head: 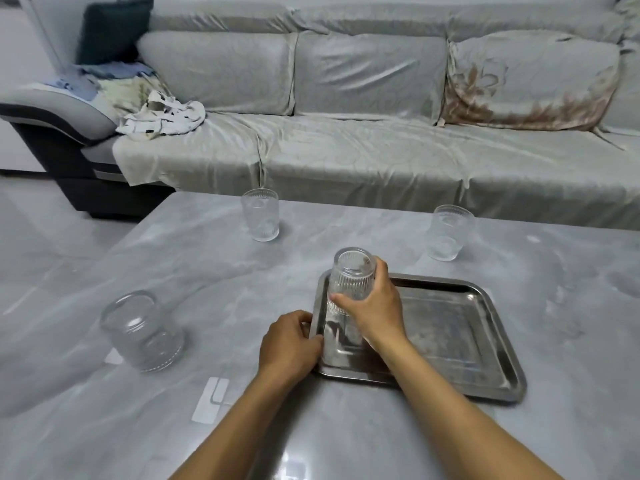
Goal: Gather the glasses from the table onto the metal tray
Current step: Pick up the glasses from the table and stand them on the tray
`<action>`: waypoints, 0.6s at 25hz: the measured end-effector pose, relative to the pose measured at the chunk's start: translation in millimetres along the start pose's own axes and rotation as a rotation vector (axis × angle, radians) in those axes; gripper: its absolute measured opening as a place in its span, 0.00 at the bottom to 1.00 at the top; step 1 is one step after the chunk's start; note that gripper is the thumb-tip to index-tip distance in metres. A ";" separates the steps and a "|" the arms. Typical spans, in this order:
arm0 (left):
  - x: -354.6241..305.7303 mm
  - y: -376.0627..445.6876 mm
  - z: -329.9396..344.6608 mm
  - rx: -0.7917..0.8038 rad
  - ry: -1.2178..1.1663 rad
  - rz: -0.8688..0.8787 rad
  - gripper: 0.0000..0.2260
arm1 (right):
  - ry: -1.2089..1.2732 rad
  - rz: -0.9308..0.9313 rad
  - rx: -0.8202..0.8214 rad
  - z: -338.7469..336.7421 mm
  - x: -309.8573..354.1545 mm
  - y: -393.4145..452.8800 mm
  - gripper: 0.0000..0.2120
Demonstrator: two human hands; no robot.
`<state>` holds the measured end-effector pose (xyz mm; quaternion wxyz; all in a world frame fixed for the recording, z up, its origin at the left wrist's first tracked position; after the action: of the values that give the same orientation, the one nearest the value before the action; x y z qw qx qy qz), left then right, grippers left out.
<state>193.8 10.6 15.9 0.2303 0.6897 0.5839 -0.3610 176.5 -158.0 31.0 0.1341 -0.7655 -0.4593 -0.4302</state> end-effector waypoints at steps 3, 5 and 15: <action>0.2 -0.2 0.3 0.001 0.011 0.009 0.09 | -0.048 -0.023 0.028 2.4 -4.8 -2.6 0.41; -0.7 -1.9 1.5 0.002 0.008 0.007 0.09 | -0.077 -0.006 0.032 2.3 -7.1 -3.8 0.39; -14.4 -13.2 -18.9 0.004 0.033 0.039 0.16 | 0.046 0.065 0.056 -4.2 -0.7 -19.8 0.48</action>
<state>184.6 18.2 40.2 0.2263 0.7073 0.5732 -0.3462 157.9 -150.2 29.2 0.1800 -0.7658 -0.4429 -0.4302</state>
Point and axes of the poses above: each hand's wrist, its own y-axis towards the middle knuckle, its own z-axis out of the palm, x = y × z, the point moved 4 cm from there along y, towards the middle knuckle, and after that the axes turned 4 degrees about -y, right-handed, at the moved point
